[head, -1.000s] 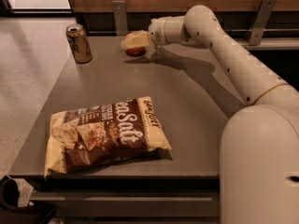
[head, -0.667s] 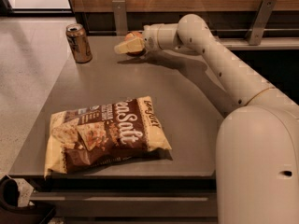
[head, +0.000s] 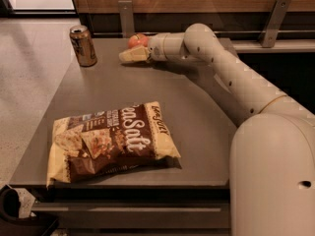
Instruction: Pick apple
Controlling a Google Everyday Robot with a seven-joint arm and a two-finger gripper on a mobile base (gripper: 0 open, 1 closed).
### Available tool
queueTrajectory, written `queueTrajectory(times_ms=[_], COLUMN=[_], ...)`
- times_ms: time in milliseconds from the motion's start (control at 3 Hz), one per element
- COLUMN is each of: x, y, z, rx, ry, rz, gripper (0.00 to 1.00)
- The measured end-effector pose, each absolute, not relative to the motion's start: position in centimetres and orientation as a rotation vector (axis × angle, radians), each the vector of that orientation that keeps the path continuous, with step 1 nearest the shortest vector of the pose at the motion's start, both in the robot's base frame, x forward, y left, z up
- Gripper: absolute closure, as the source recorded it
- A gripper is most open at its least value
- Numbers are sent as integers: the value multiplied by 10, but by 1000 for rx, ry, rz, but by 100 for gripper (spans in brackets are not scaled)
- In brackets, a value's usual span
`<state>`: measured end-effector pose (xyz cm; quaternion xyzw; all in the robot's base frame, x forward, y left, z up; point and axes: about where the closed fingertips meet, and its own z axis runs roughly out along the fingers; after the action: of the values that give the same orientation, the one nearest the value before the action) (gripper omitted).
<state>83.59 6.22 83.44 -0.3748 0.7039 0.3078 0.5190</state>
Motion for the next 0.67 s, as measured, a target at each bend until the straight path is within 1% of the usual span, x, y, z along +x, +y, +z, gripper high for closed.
queueTrajectory(times_ms=[333,667], x=[836,835], y=[65,70], z=[833,832], rx=[-902,-907], ry=[1688,1688], rz=[742,748], gripper=[41,72])
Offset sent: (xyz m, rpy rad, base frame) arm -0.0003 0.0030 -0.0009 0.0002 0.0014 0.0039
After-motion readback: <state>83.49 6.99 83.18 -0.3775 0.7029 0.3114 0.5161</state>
